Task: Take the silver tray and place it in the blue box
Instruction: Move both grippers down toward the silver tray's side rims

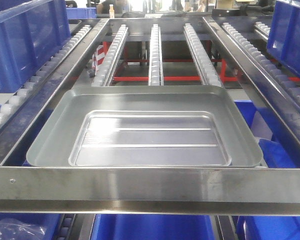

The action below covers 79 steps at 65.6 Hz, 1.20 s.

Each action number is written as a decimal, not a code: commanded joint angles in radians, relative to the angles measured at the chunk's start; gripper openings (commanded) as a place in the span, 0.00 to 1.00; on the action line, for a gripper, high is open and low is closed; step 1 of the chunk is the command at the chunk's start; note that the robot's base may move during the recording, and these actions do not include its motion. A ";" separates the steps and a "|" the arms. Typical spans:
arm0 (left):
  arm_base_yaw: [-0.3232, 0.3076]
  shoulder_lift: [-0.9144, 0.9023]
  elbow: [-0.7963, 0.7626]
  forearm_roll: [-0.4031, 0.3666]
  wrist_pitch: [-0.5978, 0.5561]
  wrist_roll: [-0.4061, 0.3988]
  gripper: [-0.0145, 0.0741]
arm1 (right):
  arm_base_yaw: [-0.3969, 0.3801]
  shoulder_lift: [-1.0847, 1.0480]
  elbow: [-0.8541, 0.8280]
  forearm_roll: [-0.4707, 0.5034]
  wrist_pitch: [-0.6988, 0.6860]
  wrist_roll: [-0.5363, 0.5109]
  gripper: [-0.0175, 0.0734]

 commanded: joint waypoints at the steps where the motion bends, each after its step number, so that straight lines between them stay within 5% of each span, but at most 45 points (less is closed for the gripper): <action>1: 0.004 -0.013 0.017 -0.006 -0.084 0.000 0.16 | 0.000 -0.020 -0.019 -0.008 -0.091 -0.010 0.25; 79: 0.004 -0.013 0.017 -0.006 -0.084 0.000 0.16 | 0.000 -0.020 -0.019 -0.008 -0.091 -0.010 0.25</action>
